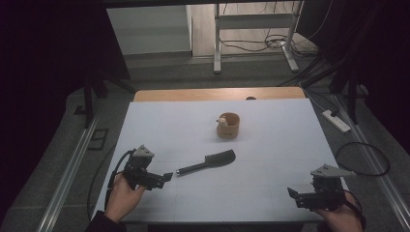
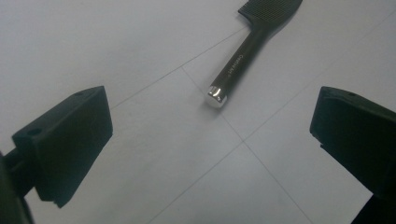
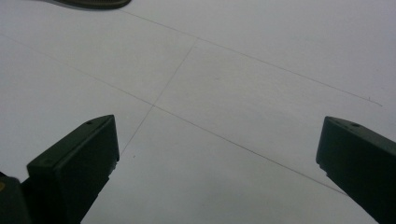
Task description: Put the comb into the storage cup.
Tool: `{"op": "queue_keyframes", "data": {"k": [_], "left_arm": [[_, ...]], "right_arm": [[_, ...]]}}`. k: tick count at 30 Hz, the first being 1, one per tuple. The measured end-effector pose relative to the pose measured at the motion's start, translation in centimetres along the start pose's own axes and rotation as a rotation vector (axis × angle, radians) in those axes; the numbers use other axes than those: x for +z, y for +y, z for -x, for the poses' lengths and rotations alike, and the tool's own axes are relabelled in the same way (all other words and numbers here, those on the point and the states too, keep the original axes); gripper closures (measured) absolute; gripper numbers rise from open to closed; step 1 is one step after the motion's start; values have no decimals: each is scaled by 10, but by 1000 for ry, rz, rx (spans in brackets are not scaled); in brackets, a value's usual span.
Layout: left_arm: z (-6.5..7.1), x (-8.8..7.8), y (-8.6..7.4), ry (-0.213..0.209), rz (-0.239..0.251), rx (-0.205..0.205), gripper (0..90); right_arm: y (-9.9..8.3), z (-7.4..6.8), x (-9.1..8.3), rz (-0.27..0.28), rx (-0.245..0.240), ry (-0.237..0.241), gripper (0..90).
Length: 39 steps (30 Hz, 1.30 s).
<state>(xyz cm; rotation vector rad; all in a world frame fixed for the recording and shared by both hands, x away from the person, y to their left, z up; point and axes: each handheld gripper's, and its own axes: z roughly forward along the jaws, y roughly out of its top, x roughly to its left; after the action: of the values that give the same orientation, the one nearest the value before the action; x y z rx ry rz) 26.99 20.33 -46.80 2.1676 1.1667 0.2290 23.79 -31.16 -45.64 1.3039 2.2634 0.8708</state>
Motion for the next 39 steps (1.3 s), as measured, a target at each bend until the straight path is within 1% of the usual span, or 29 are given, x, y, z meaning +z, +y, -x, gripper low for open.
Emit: {"op": "queue_keyframes", "data": {"k": [5,6,13,19,25,28,30,39], "left_arm": [[-2,8,10,-5,-11,15,0],[-2,8,10,-5,-11,15,0],[-4,20,22,-21,-39,32,0],[-3,31,32,-24,-65,57,0],[-2,41,41,-27,-75,61,0],[-1,43,44,-23,-82,69,0],[-1,47,47,-18,-91,82,0],[0,56,56,-27,-109,100,0]], "right_arm": [[0,0,0,1,-1,-1,0],[0,0,0,1,-1,-1,0],[0,0,0,-1,0,1,0],[0,0,0,-4,0,2,0],[0,0,0,-6,0,3,0],[0,0,0,-6,0,3,0],[0,0,0,-6,0,4,0],[0,0,1,-6,-2,4,0]]}}
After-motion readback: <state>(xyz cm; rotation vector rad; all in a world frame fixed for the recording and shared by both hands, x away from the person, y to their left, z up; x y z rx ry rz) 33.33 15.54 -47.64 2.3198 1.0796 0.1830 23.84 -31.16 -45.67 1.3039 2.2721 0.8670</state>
